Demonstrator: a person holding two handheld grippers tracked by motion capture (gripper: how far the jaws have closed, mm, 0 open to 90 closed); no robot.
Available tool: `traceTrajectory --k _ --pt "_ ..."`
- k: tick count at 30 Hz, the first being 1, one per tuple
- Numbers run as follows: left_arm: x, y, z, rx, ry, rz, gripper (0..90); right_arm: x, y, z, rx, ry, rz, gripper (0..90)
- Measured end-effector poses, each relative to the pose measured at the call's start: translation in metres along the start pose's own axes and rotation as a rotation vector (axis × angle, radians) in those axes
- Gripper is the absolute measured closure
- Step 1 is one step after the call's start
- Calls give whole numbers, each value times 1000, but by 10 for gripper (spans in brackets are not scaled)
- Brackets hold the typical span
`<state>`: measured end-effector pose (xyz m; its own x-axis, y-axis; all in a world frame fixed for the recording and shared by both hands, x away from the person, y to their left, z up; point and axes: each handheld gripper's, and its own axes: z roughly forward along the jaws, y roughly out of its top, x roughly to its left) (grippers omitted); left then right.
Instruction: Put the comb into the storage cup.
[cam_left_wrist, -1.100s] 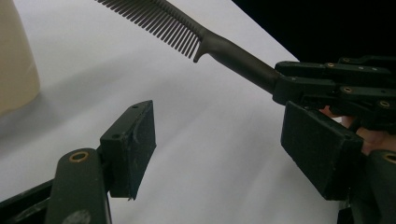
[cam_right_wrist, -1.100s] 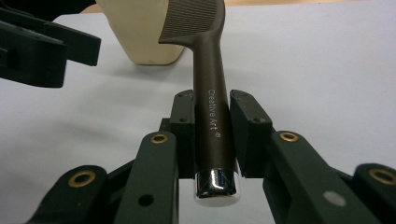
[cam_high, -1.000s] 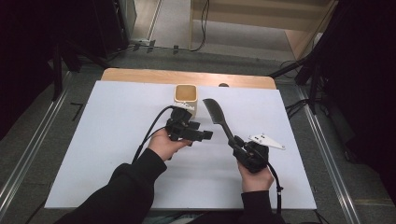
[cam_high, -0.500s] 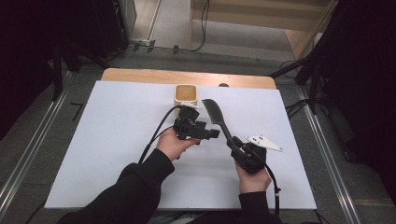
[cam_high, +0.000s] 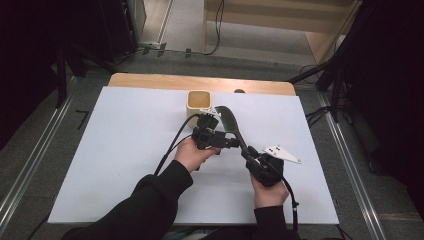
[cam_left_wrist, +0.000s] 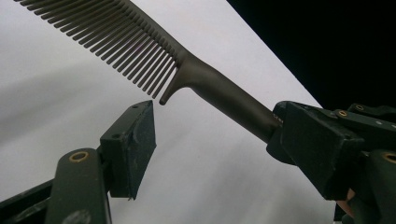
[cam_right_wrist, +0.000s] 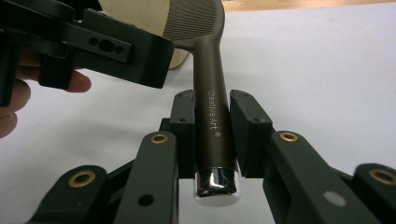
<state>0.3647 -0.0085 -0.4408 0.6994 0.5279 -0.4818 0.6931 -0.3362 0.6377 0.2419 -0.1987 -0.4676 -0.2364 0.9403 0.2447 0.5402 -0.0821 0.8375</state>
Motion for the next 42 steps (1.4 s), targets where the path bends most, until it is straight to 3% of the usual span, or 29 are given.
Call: traceTrajectory --k 12,32,38,42 --pt "-1 1 9 -24 16 -26 272 6 -2 2 -14 -13 0 703" --pt "-5 6 25 -70 24 -126 297 10 -5 3 -59 -48 18 703" --pt "-6 6 28 -86 59 -125 307 14 -7 5 -63 -62 12 702" --pt "-5 7 29 -88 59 -154 325 16 -8 7 -65 -69 13 702"
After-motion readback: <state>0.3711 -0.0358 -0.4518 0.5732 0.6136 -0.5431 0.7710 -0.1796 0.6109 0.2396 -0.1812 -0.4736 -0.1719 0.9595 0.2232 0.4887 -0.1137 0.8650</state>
